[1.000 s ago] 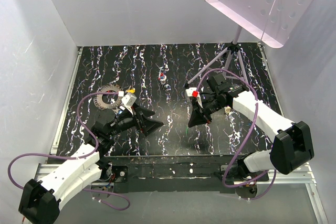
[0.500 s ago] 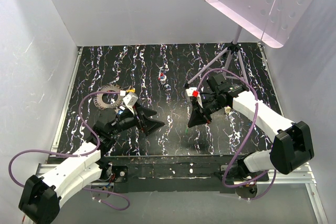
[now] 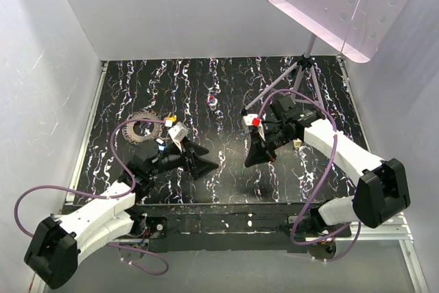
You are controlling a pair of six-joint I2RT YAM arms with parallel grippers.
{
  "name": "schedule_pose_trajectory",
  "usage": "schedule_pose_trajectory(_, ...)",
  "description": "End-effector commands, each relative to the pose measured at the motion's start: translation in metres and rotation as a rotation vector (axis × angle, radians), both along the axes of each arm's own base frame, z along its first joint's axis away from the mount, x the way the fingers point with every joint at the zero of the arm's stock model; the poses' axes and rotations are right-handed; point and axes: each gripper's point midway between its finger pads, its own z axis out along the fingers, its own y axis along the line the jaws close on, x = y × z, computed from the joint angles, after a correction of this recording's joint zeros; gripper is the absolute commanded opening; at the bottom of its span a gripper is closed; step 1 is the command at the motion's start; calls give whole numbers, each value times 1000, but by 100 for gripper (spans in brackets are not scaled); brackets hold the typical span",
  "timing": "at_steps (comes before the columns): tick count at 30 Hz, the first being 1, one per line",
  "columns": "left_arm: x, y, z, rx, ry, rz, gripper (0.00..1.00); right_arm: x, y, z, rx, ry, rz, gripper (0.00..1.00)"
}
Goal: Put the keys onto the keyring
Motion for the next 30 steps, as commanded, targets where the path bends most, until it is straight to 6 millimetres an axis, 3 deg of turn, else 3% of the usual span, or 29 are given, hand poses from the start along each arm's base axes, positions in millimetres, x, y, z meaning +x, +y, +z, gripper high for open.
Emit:
schedule_pose_trajectory(1,4,-3,15,-12,-69,-5,86,-3,2,6,30,19,12,1)
schedule_pose_trajectory(30,0,-9,13,-3,-85,-31,80,-5,4,10,47,38,16,1)
